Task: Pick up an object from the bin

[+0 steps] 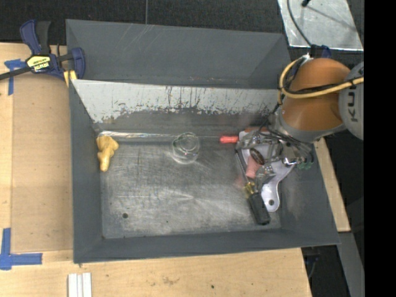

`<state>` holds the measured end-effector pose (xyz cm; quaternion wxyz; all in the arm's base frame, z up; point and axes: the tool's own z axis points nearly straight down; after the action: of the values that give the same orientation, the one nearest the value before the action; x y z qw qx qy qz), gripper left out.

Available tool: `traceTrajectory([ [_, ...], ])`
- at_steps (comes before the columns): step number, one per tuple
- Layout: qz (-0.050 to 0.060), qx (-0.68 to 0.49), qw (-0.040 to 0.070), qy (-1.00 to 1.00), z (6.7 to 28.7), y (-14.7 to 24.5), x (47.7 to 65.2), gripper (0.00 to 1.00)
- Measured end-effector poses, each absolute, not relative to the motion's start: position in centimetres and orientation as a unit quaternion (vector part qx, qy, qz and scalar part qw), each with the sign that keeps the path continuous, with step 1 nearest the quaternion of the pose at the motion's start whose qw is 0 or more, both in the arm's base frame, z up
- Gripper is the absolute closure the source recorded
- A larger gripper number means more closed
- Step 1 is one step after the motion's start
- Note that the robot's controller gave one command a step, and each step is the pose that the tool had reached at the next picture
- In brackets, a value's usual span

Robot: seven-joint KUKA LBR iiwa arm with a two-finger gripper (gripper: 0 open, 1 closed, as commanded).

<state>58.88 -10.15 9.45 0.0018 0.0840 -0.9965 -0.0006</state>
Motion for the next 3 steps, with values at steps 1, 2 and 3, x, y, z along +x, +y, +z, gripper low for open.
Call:
traceTrajectory([
  [1,0.0,0.109,-0.001,-0.994,8.53,-9.96,56.96,1.0],
  [2,0.0,0.108,-0.002,-0.994,8.58,-10.05,57.01,0.0],
  [3,0.0,0.107,-0.002,-0.994,8.58,-10.05,57.0,0.0],
])
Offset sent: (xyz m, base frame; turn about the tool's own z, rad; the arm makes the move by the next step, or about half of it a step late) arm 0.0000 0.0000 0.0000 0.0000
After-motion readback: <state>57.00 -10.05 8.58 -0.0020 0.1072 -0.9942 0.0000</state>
